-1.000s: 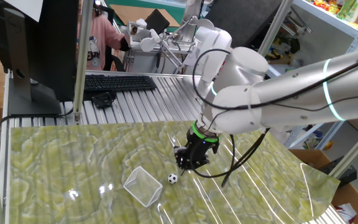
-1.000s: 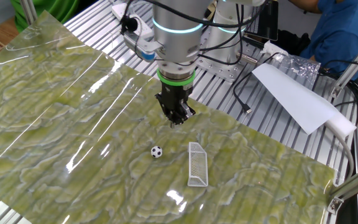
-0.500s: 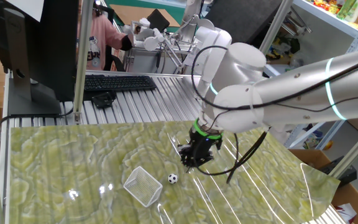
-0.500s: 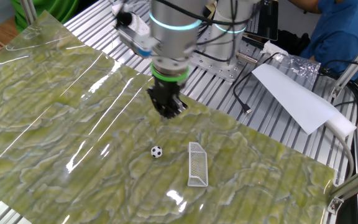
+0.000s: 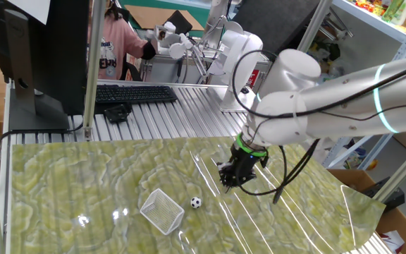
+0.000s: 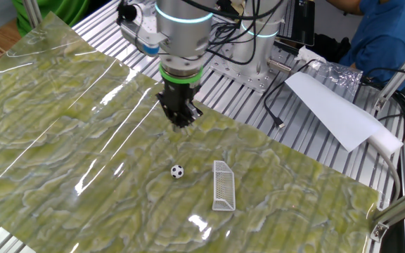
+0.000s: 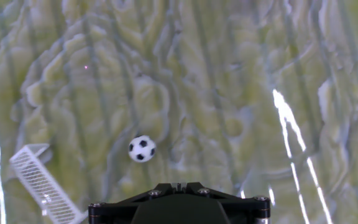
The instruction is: Push the soccer ball into the goal
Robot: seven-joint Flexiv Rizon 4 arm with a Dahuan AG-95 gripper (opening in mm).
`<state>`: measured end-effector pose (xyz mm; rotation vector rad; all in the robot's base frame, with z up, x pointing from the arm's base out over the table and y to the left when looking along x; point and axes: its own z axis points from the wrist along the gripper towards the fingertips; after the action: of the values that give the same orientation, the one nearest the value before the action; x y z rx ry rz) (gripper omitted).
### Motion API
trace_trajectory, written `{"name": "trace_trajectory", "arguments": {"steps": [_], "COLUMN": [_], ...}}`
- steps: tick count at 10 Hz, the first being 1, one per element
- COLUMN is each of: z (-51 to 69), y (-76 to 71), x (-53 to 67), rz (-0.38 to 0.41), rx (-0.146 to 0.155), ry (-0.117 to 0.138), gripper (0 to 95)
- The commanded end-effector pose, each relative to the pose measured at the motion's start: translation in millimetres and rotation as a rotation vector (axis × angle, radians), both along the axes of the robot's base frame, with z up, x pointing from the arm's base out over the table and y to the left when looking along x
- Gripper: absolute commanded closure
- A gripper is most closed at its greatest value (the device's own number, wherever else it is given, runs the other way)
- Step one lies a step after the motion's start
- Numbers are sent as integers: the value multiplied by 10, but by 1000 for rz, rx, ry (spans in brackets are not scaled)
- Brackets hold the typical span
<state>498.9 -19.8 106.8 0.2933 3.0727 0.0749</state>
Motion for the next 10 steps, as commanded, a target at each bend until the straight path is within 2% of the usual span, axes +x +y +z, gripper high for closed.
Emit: {"name": "trace_trajectory", "arguments": {"steps": [1,3,5,8,10], "z": [-103,-120,-130,-199,-212], "y": [10,5,-14,20,57], "x": [36,84,214,339,373], "rz": [-29,-37,-31,-52,-66], "rx": [-8,-4,-5,-5,0], "ry": [-16,-13,-12,-19,-17], "gripper": [950,950,950,950,950]}}
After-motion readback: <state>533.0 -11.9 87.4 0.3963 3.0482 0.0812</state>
